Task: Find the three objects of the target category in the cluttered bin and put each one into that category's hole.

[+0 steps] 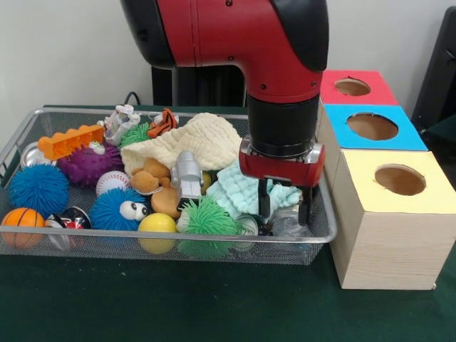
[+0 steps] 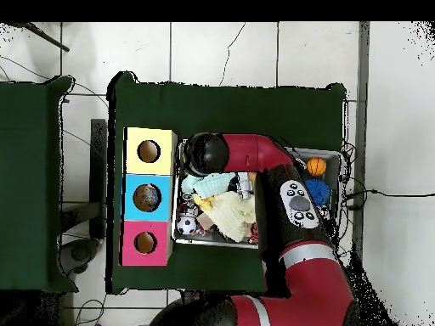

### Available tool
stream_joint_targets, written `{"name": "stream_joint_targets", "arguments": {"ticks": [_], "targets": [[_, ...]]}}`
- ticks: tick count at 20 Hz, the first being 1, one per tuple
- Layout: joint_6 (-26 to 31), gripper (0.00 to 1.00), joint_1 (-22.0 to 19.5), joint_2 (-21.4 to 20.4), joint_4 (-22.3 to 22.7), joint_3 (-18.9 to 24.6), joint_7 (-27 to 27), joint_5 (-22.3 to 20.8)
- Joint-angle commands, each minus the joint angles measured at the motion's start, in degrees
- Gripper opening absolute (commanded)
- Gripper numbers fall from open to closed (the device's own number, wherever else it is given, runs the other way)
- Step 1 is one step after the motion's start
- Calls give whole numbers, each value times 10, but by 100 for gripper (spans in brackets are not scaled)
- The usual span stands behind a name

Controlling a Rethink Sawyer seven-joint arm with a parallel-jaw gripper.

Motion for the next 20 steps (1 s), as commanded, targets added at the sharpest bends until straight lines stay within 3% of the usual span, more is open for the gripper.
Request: {"name": "stream_joint_targets", "arguments": {"ticks": [1,11,20], "targets": [[-50,100,5,51,20,7,5,-28],[-63,100,33,81,-9,-4,30,-16],[-72,100,24,78,7,-1,11,-18]]}}
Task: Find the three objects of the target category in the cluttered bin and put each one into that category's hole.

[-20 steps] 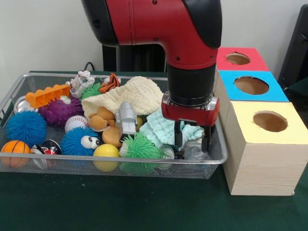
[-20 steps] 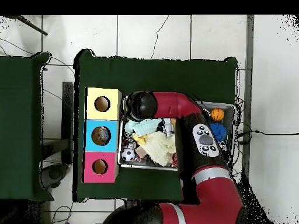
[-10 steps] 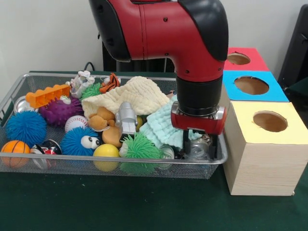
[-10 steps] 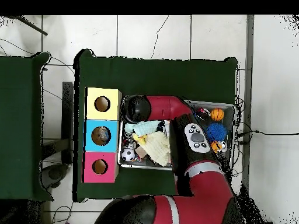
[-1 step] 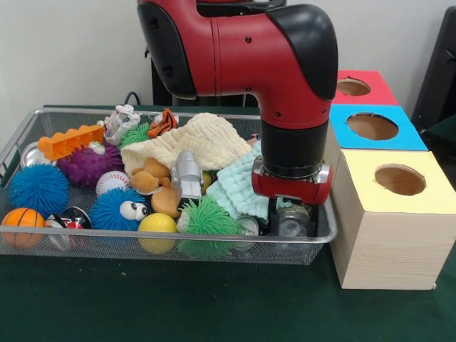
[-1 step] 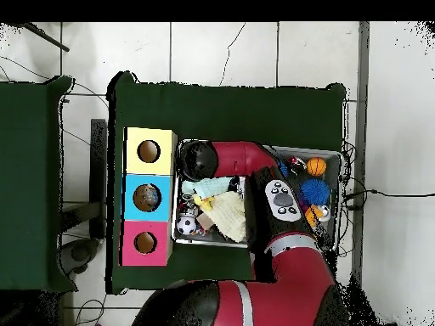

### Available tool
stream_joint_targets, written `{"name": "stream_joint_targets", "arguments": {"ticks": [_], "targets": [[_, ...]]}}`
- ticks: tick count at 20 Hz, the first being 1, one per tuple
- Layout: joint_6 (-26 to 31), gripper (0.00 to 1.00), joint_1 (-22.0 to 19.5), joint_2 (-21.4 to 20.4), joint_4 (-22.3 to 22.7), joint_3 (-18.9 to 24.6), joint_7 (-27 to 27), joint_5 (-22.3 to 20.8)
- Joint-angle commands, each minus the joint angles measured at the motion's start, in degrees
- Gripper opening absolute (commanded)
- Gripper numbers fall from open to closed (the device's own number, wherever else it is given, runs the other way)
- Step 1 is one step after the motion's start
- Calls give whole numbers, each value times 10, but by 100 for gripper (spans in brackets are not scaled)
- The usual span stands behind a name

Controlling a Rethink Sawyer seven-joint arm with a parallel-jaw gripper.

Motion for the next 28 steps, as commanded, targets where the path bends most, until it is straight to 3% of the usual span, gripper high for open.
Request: {"name": "stream_joint_targets", "arguments": {"ticks": [1,15,16,19,28], "targets": [[-26,100,0,37,14,14,10,-13],[-97,100,6,44,38,4,26,-27],[-105,0,3,44,42,8,24,-26],[-66,0,18,36,32,-9,29,-15],[-46,0,16,37,15,-8,21,-2]]}}
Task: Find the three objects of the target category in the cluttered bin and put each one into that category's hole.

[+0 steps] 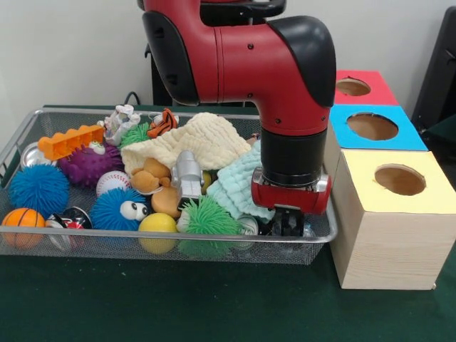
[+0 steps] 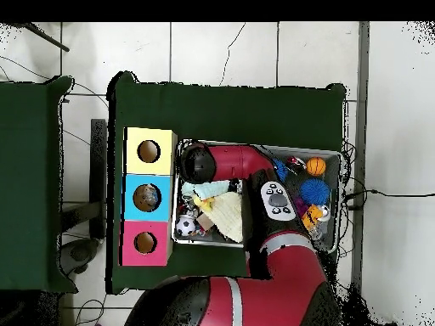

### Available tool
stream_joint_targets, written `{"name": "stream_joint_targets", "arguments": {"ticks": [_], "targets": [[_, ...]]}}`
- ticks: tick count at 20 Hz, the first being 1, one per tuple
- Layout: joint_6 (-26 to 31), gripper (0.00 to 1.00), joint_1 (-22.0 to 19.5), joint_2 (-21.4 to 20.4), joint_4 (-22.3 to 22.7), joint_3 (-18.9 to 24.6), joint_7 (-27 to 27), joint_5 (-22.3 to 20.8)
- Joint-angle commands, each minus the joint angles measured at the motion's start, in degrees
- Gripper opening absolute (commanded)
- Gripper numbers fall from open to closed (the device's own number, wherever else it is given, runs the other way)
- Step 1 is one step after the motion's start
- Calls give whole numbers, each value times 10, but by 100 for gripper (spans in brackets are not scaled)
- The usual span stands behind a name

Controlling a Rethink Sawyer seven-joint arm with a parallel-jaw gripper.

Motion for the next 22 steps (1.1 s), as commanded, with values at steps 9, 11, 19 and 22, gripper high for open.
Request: {"name": "stream_joint_targets", "arguments": {"ticks": [9,11,19,22], "targets": [[82,0,2,-46,45,21,15,25],[94,0,2,-61,55,24,14,31],[114,0,-4,-73,59,30,6,39],[125,0,-7,-72,46,30,0,41]]}}
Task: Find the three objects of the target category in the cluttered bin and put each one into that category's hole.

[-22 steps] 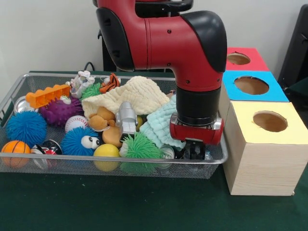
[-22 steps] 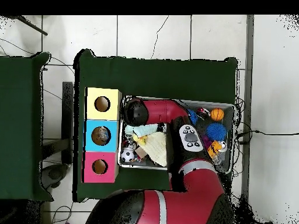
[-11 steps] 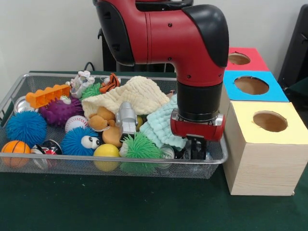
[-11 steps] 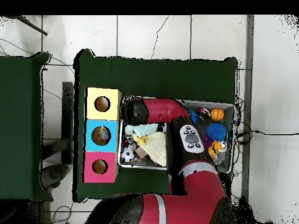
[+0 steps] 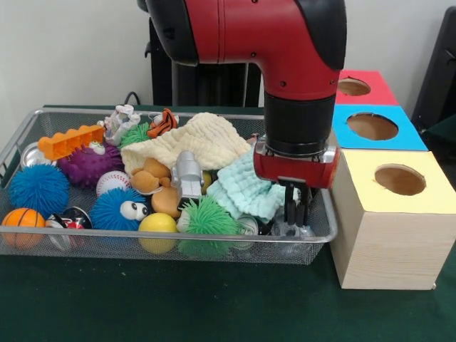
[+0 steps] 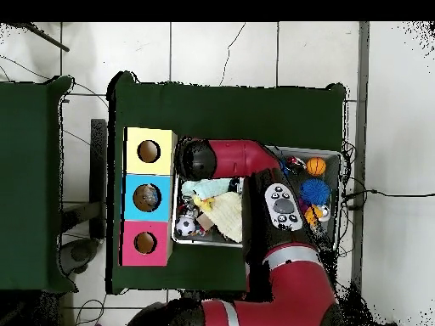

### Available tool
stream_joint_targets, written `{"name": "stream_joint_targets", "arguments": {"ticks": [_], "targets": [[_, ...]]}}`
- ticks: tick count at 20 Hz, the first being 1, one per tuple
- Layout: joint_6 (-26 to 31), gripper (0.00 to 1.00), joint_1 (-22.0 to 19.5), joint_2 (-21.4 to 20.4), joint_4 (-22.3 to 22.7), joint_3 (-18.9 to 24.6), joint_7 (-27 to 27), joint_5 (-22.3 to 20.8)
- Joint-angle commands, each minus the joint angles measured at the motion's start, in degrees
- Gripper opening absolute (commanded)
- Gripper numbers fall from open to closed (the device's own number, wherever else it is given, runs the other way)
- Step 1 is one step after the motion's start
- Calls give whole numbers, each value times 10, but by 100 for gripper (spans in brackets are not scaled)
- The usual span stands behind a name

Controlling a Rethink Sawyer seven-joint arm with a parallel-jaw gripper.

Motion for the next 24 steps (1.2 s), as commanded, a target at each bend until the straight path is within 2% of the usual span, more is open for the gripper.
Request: {"name": "stream_joint_targets", "arguments": {"ticks": [1,3,4,6,8,11,24], "targets": [[76,0,-8,-8,24,30,-1,21],[76,0,-8,-5,21,31,-9,18],[49,100,-13,-6,29,38,-11,14],[35,100,-19,-7,37,45,-13,14],[58,100,-10,-7,30,34,-11,13],[58,100,-8,-5,30,28,-2,14],[7,100,-8,26,42,21,3,-7]]}}
